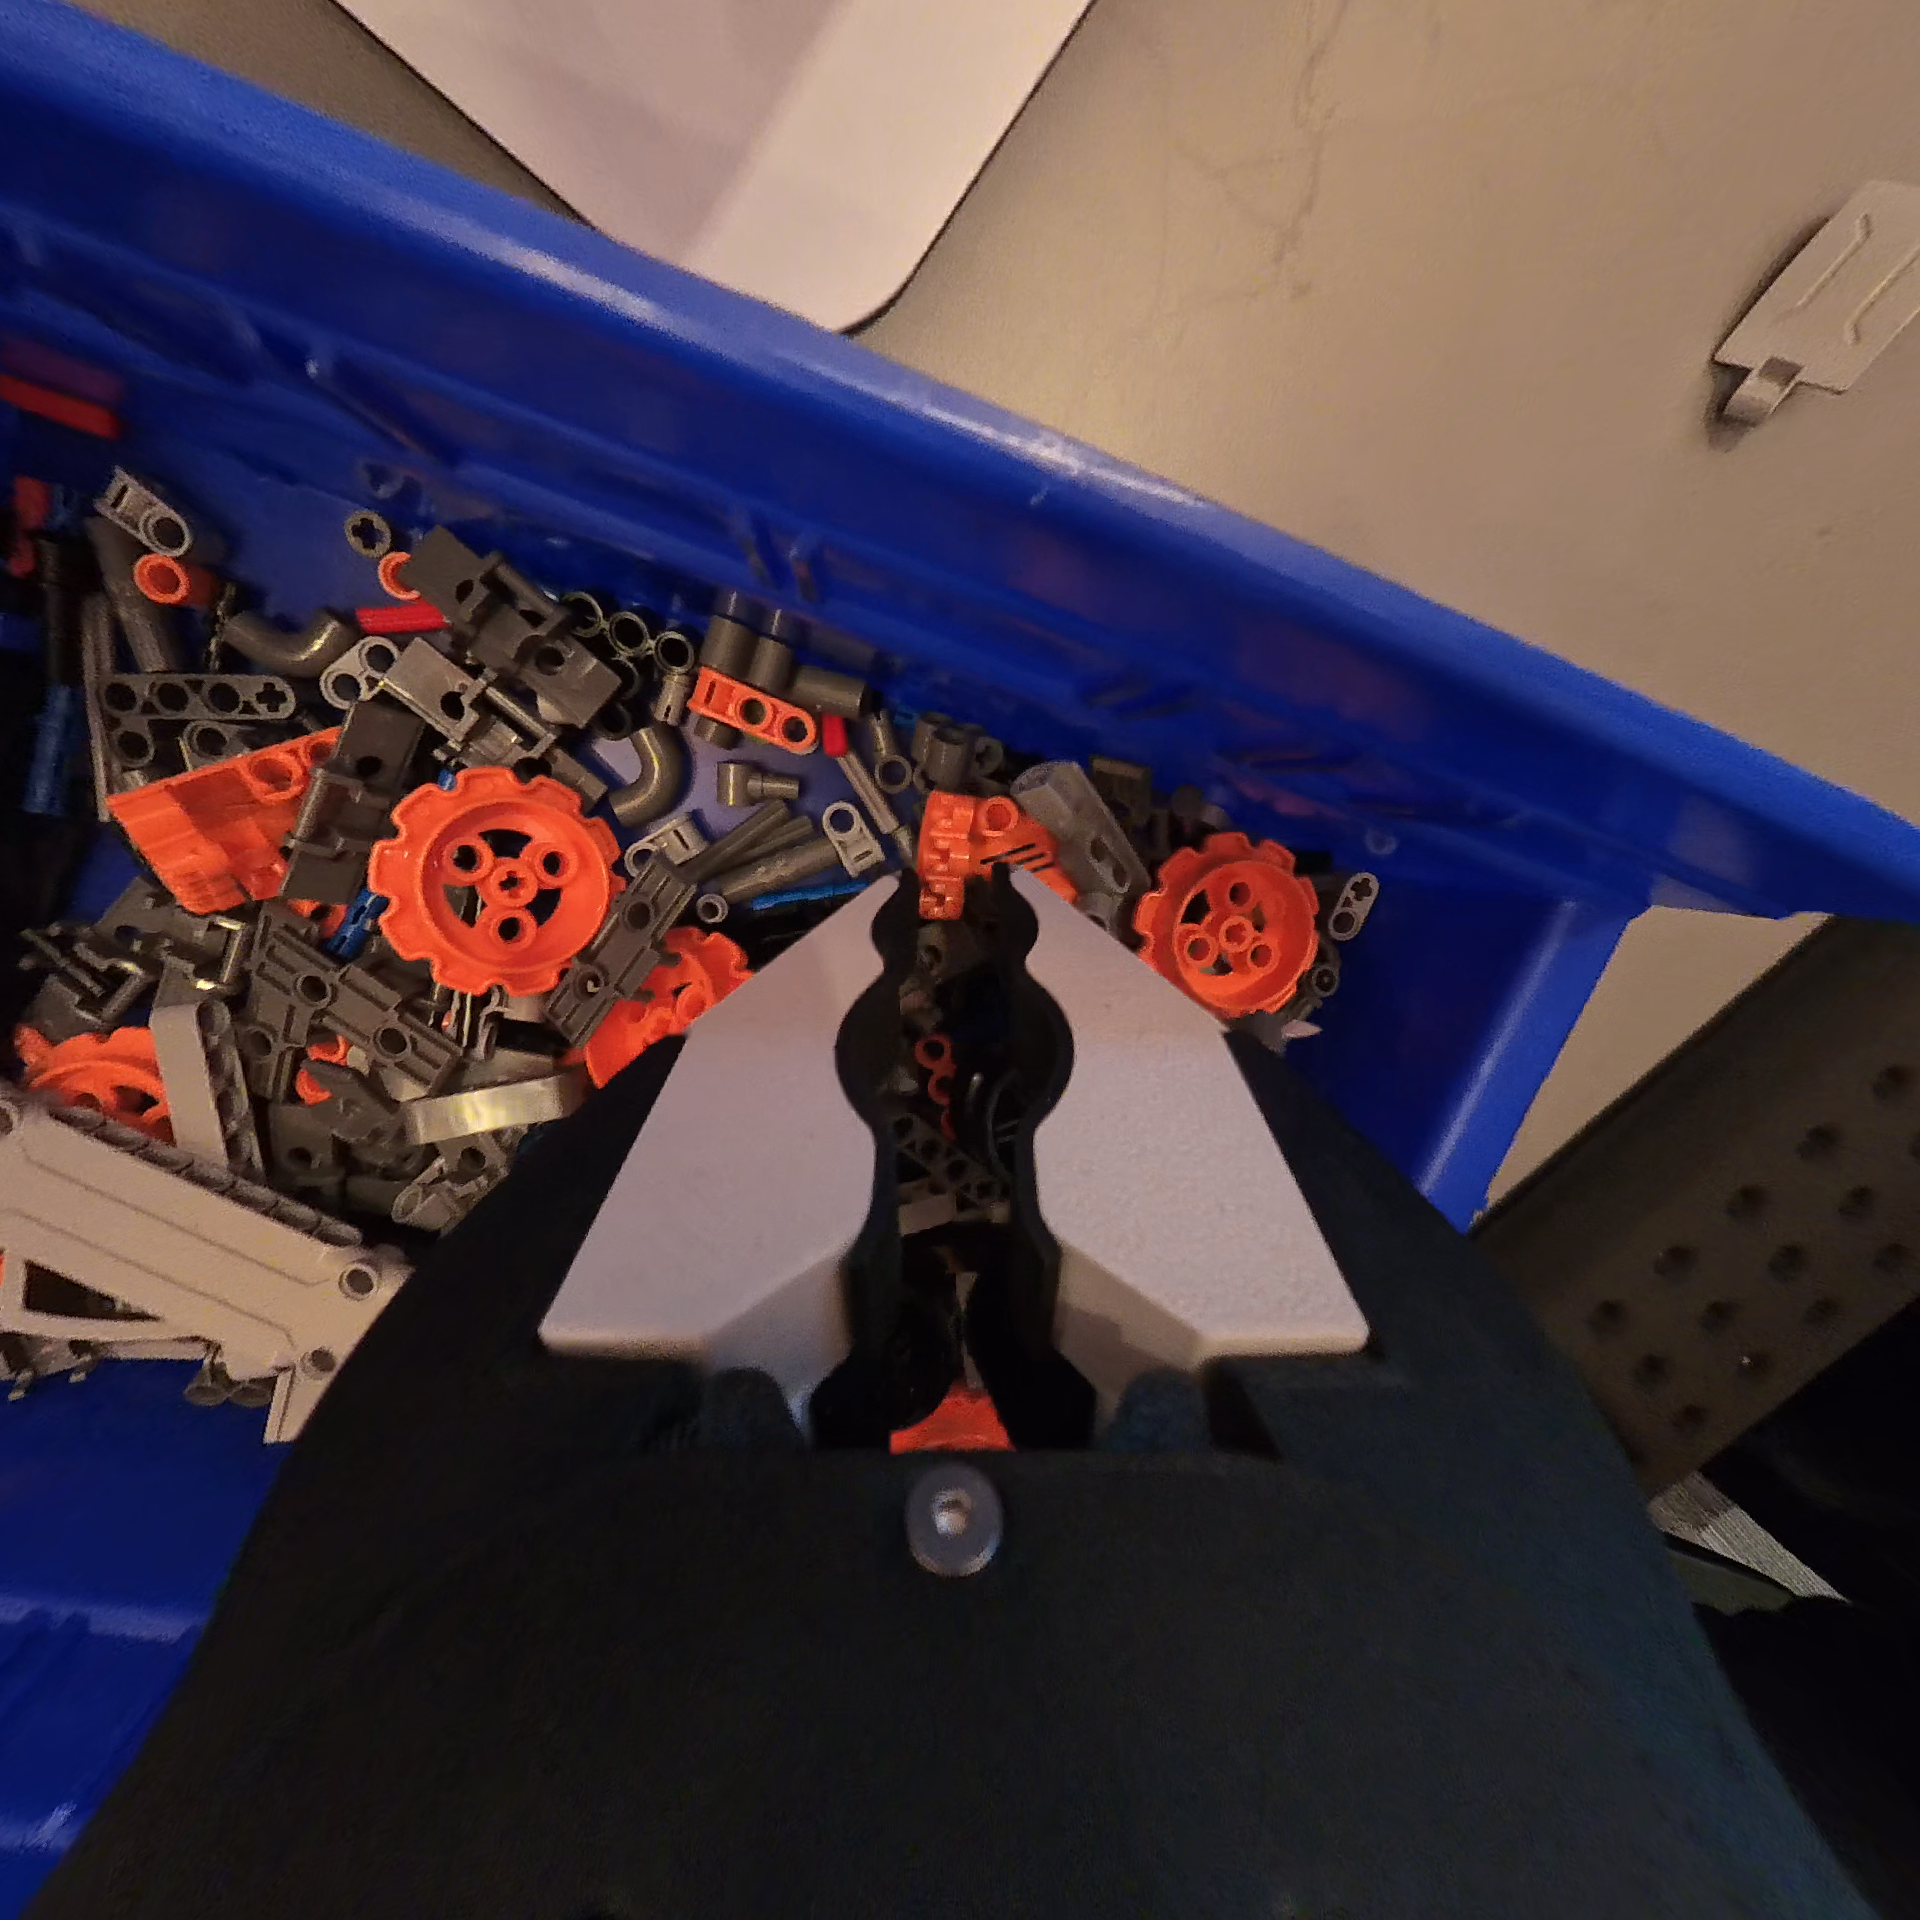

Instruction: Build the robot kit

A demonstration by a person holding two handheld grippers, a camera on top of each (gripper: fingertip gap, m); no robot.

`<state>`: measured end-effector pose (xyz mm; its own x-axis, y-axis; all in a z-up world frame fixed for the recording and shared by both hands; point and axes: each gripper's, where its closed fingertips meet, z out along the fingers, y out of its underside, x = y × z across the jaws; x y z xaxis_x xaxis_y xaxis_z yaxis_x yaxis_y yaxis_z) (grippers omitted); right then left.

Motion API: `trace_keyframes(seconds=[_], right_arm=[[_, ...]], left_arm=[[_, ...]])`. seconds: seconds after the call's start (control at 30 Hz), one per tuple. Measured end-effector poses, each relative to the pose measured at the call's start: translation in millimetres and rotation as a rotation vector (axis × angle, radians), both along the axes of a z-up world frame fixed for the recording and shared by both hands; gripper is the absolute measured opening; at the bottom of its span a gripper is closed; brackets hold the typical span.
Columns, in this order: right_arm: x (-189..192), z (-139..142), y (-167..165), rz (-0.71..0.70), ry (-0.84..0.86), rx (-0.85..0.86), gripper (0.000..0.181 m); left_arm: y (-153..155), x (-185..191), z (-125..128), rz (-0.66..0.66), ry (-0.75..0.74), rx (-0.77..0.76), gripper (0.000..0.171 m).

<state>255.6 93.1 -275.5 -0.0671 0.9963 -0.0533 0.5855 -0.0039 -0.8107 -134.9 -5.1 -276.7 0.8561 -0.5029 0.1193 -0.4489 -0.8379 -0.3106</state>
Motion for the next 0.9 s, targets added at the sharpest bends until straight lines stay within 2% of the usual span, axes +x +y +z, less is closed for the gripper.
trace_keyframes(seconds=[0.1,0.3,0.37,0.47,0.63,0.9], right_arm=[[0.1,0.3,-0.4,0.002,0.002,0.000,0.018],[0.3,0.9,-1.0,0.006,0.005,-0.002,0.018],[0.5,1.1,-1.3,0.008,0.006,-0.003,0.018],[0.5,0.9,-1.5,0.009,0.004,-0.004,0.018],[0.5,1.5,-1.2,0.007,0.008,-0.006,0.017],[0.5,1.6,-0.8,0.005,0.009,-0.009,0.018]], left_arm=[[1.6,-7.2,6.4,0.009,0.032,0.009,0.005],[5.4,-19.7,17.0,0.028,0.061,0.013,0.005],[9.4,-31.7,23.7,0.066,0.114,0.047,0.005],[13.9,-30.4,41.4,0.072,0.086,0.121,0.005],[9.0,-48.8,30.3,0.088,0.120,0.042,0.005],[16.1,-74.8,19.0,0.126,0.208,0.012,0.008]])
